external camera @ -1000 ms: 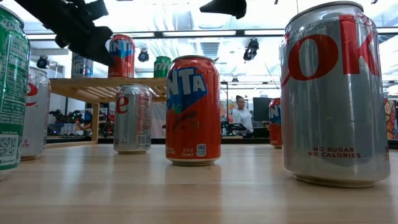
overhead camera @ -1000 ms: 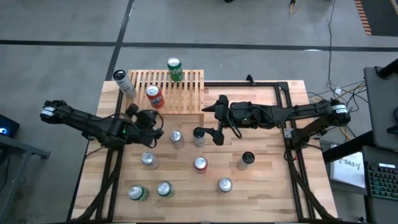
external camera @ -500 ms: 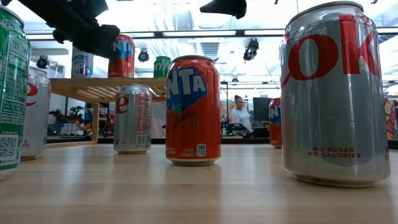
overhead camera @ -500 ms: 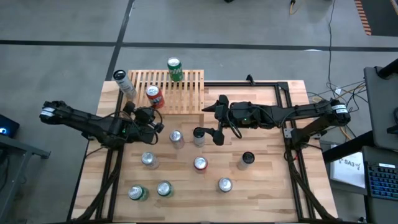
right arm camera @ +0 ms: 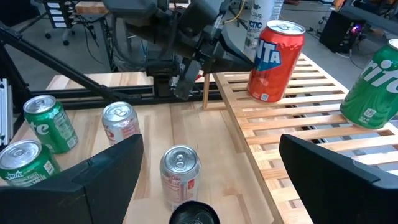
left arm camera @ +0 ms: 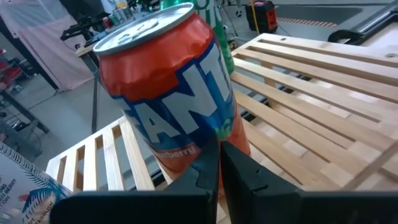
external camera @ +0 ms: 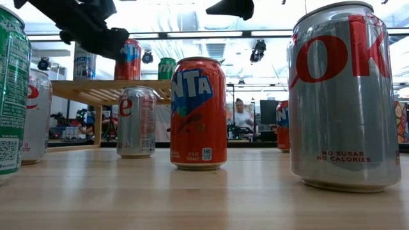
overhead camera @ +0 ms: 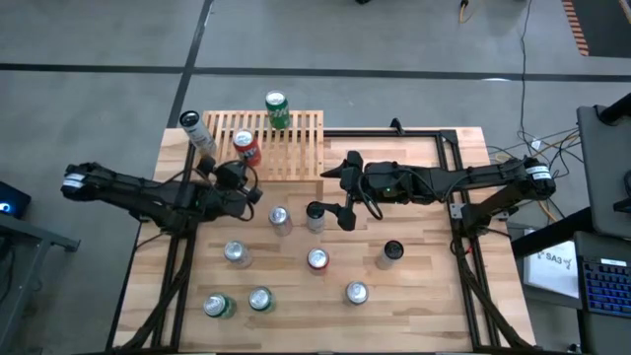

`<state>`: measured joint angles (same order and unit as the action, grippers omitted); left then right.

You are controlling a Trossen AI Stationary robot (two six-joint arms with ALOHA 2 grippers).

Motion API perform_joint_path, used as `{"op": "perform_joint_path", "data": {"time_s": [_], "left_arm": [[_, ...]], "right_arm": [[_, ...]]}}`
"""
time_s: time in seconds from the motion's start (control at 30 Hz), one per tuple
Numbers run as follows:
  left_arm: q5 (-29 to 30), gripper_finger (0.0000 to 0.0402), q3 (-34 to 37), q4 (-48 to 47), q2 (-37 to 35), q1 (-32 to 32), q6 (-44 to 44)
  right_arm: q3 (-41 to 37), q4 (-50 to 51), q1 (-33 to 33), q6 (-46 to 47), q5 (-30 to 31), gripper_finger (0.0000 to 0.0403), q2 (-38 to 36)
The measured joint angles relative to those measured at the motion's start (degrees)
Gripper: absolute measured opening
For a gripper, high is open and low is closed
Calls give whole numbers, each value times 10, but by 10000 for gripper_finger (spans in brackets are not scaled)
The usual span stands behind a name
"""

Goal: Place canned beverage on shelf
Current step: Put the middle orange soda can on the shelf

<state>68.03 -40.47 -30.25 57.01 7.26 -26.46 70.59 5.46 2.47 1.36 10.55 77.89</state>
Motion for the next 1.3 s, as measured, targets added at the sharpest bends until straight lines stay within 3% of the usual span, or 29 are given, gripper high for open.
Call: {"op": "perform_joint_path", "data": {"time_s": [0.3,0.77,0.87,1.0,1.07,1.13,1.3], "left_arm": [[-30,0,0,12,1,-40,9],[-51,0,0,12,0,-53,24],[-96,0,-6,9,0,-52,31],[-223,0,-24,11,-2,-52,76],[-255,0,-32,14,-2,-52,93],[-243,0,-38,17,-2,-52,100],[-144,0,-38,45,-1,-56,100]], "right_arm": [[0,2,0,-5,0,364,0],[0,3,0,-5,0,364,0],[0,3,0,-5,0,364,0],[-1,3,0,-9,0,364,0],[-2,3,0,-10,0,364,0],[-3,3,0,-12,0,364,0],[-3,3,0,-16,0,364,0]]}}
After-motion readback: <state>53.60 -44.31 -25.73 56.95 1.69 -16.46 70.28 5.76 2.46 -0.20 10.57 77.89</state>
